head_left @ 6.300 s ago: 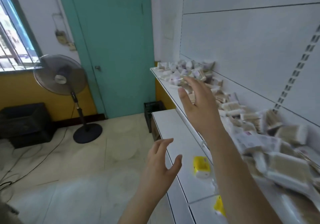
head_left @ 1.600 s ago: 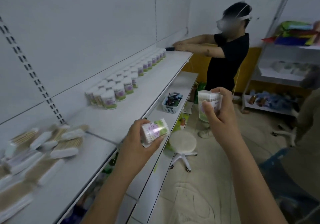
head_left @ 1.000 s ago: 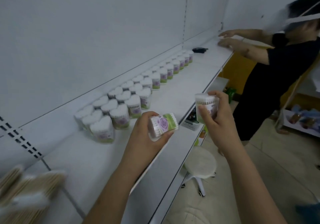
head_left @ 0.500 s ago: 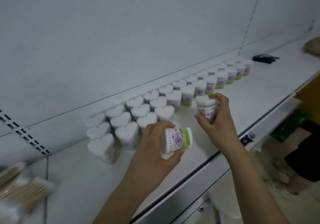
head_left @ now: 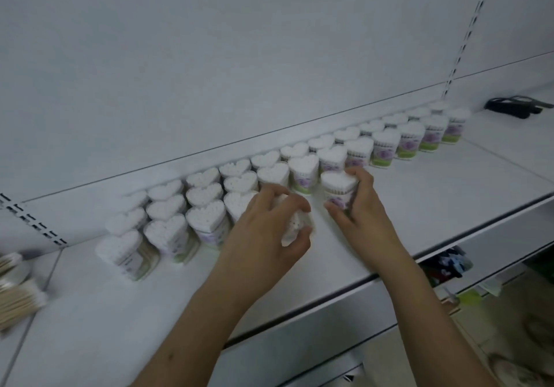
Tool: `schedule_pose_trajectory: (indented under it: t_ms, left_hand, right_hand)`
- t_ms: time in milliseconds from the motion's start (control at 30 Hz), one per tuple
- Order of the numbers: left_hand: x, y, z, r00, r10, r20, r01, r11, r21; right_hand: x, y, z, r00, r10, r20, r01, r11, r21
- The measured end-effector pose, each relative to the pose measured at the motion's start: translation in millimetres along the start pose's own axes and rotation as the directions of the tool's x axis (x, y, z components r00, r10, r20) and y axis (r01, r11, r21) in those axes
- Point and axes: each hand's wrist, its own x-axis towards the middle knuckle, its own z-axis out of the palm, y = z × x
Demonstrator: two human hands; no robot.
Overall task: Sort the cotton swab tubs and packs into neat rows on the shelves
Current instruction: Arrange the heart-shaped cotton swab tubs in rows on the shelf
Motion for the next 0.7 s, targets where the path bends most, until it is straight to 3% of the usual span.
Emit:
schedule_pose_trajectory:
  t_ms: [233,367,467,700]
  left_hand:
    - [10.0,-8.8,21.7,0.999,0.036,-0.029,-0.03,0.985,0.172]
    - [7.1,-18.5,35.6,0.999,0.031,-0.036,-0.023,0.977,0.211]
    - [6.5,-25.4,42.3,0.993,0.021,-0.116,0.003,0.978,0.208]
    - [9.4,-38.2,41.9,0.97,0.131,-0.206,-0.033,0.907,0.421]
  right_hand:
    - [-1.5,13.9,6.8,0.988,-0.153,0.03,0.156,0.963,-0.221]
    - [-5.4,9.1,3.9,0.99,-0.136,-0.03,0.127,0.972,-0.199]
    - [-6.3,9.4,3.7,0.991,-0.134,-0.03,0.128,0.98,-0.156]
    - [-5.9,8.6,6.0,0.993,-0.117,0.026,0.12,0.983,-0.141]
